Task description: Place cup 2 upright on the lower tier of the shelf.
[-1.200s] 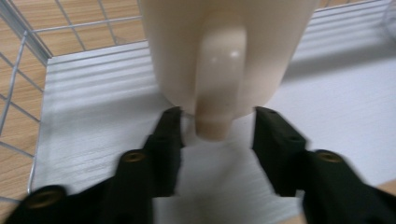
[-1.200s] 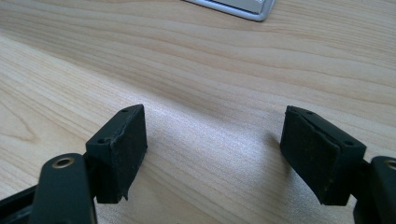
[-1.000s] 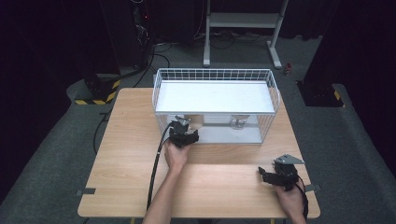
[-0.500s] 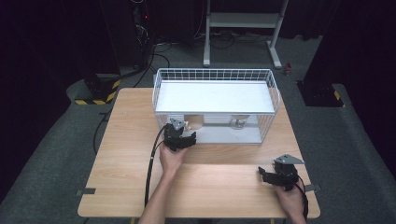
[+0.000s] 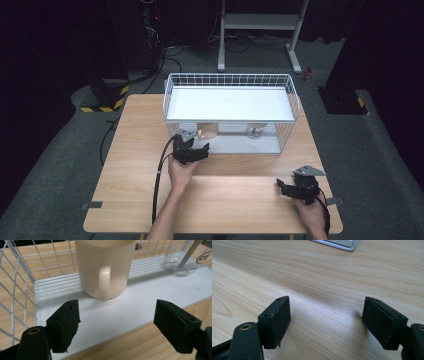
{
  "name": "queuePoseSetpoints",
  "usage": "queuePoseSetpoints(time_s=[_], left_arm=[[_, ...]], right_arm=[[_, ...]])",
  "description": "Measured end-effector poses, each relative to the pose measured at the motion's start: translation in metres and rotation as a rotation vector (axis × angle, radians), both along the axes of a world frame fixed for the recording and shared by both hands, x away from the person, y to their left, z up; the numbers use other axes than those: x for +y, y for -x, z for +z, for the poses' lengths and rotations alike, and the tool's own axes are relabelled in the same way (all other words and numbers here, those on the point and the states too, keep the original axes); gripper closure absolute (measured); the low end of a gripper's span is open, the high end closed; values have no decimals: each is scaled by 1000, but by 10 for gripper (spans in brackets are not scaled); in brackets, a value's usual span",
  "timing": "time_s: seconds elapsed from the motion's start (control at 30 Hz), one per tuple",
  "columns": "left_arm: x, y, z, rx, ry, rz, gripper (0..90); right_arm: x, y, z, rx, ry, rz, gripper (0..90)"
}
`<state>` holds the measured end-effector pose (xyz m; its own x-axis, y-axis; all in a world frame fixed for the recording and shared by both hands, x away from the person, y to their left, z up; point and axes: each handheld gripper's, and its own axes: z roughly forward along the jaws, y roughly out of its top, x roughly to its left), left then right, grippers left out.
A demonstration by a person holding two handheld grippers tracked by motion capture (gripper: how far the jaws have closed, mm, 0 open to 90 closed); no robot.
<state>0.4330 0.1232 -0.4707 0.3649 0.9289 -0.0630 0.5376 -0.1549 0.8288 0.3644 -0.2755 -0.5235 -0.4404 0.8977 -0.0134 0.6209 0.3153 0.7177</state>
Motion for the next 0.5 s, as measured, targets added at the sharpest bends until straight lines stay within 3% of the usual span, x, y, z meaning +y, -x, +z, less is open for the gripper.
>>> queuePoseSetpoints(time_s=[0.5], left_arm=[[9, 13, 5, -15, 38, -14, 207]], right_arm=[[0, 0, 0, 1, -1, -1, 228]])
